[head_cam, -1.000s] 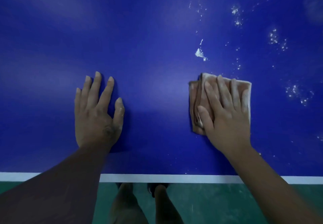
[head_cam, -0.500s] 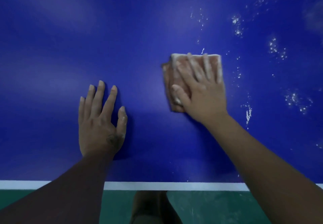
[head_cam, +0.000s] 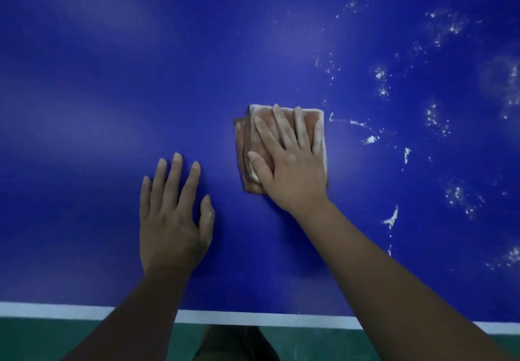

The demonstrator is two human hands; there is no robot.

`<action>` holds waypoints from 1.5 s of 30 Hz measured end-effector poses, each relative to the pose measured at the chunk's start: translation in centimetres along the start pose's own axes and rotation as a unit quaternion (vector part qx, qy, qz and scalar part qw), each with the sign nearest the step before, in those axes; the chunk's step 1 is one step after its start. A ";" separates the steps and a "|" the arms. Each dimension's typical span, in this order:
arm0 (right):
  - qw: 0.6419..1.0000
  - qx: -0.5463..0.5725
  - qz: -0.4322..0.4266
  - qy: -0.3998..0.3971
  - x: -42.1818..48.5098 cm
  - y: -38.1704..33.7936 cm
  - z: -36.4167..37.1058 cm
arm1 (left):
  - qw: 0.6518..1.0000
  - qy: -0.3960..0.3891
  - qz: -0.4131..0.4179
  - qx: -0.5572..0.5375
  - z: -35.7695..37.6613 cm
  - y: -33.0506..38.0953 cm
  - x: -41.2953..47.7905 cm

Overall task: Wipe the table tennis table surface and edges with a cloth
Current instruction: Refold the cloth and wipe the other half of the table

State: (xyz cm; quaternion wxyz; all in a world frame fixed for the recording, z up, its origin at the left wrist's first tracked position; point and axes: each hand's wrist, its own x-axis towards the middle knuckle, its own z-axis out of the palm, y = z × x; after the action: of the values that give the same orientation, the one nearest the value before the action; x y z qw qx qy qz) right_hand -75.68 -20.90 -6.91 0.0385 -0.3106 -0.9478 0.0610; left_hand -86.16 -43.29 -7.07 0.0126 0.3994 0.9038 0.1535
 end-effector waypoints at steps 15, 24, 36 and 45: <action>0.996 -0.036 0.075 -0.011 -0.5 6.7 -1.3 | 1.000 0.000 0.009 -0.003 3.0 4.2 18.0; 0.998 -0.027 0.051 0.013 10.9 4.6 0.3 | 0.999 0.000 0.009 0.031 3.3 4.4 18.3; 0.990 -0.040 0.138 -0.017 9.0 7.0 -1.1 | 1.000 0.020 0.001 0.014 3.7 4.5 18.4; 0.999 -0.020 0.028 -0.006 20.6 5.9 -0.1 | 0.999 0.043 0.002 -0.005 4.0 4.4 18.5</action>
State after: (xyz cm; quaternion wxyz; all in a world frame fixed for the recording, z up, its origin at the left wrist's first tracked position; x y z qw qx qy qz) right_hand -88.79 -3.97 -6.95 0.0251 -0.3371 -0.9400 0.0452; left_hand -95.03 -25.97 -7.74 -0.0245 0.3940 0.9019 0.1753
